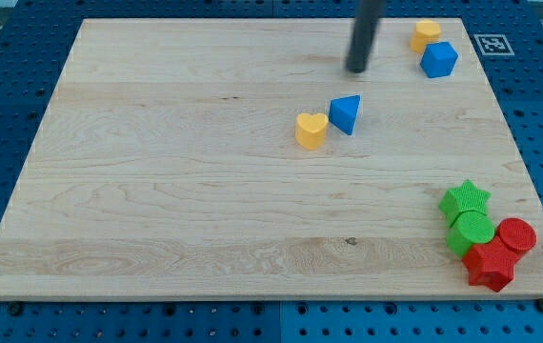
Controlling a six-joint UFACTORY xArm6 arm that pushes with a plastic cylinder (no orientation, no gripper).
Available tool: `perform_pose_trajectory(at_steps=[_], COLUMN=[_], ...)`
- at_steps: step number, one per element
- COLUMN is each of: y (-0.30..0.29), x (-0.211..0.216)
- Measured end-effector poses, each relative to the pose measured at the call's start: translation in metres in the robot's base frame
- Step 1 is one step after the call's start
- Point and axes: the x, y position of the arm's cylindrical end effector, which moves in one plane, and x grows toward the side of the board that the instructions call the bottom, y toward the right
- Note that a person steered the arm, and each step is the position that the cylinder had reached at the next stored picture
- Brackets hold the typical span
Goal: Move the triangle to the bottom left side of the blue cube
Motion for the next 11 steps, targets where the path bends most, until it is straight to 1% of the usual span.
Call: perform_pose_trajectory(at_steps=[1,2,5,7,11], y=[-0.076,-0.096,-0.025,-0.002,0.076], x=[0.057,0.103,0.106,0.094,0.069])
